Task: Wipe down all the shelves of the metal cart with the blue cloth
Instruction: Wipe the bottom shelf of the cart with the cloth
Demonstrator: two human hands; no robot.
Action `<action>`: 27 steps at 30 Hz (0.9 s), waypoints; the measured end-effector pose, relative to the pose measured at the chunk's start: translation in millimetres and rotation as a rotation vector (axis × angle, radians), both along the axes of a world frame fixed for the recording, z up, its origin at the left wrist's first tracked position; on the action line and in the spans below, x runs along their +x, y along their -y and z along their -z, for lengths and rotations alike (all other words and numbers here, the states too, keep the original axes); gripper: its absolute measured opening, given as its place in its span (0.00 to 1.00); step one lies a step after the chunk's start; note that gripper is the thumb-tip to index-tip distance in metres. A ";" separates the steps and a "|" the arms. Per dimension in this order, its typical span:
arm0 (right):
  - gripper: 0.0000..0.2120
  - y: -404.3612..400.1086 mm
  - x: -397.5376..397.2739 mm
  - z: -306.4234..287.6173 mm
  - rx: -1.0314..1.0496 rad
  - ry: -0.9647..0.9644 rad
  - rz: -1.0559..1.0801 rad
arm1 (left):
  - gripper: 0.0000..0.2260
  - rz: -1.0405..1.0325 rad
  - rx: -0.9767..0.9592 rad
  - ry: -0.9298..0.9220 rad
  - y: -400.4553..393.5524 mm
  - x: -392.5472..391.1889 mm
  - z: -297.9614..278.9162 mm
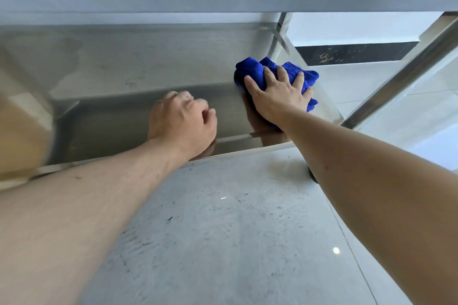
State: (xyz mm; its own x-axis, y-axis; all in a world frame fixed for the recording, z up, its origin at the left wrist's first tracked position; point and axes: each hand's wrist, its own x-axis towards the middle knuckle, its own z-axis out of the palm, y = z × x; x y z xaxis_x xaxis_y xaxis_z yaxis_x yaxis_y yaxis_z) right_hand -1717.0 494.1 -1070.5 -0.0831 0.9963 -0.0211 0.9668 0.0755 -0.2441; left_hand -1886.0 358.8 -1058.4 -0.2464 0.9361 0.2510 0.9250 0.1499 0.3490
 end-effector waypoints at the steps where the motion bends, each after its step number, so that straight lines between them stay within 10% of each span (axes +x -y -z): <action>1: 0.37 7.1 -6.1 1.3 -0.005 0.009 -0.009 | 0.18 0.010 -0.011 0.009 1.0 -1.6 0.4; 27: 0.33 185.2 -278.1 -1.5 0.025 0.035 -0.580 | 0.10 -0.231 -0.034 -0.120 221.5 -211.4 -17.8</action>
State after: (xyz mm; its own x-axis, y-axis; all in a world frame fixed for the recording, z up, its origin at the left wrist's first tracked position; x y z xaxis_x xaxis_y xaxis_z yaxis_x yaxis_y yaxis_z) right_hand -1995.1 308.9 -1069.1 -0.6151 0.7884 -0.0110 0.7731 0.6004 -0.2046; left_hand -2097.4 137.2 -1040.6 -0.4249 0.8668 0.2610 0.8994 0.3715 0.2303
